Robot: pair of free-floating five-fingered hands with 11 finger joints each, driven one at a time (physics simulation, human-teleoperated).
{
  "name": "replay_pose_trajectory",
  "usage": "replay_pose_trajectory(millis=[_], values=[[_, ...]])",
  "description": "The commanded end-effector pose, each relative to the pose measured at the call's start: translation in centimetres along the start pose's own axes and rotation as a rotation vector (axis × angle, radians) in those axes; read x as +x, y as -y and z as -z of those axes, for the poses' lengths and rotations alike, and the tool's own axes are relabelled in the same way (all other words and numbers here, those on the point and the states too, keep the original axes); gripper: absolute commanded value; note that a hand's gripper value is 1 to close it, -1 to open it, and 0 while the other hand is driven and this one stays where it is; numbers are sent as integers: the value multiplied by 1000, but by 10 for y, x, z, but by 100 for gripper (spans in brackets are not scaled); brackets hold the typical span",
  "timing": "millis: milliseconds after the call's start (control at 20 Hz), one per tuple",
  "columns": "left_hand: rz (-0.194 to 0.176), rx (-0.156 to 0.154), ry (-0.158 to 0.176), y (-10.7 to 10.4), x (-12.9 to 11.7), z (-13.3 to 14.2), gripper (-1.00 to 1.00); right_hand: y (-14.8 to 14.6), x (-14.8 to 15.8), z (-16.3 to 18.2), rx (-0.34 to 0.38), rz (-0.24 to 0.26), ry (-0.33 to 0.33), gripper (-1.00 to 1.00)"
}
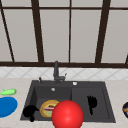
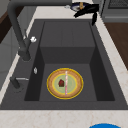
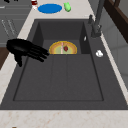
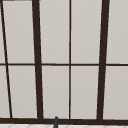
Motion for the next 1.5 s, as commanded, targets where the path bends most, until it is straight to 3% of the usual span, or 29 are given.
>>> replay_pose_trajectory(millis=[0,550,650,950,1450], values=[[0,0,0,0,0,0,0,0,0,0,3,-19,123,-100],[2,1,-1,0,0,0,0,0,5,-1,9,-43,383,-100],[2,1,-1,0,0,0,0,0,4,0,6,-16,340,-100],[2,2,-1,0,0,0,0,0,9,2,4,-8,339,-100],[2,2,-2,0,0,0,0,30,57,41,22,-69,335,-100]])
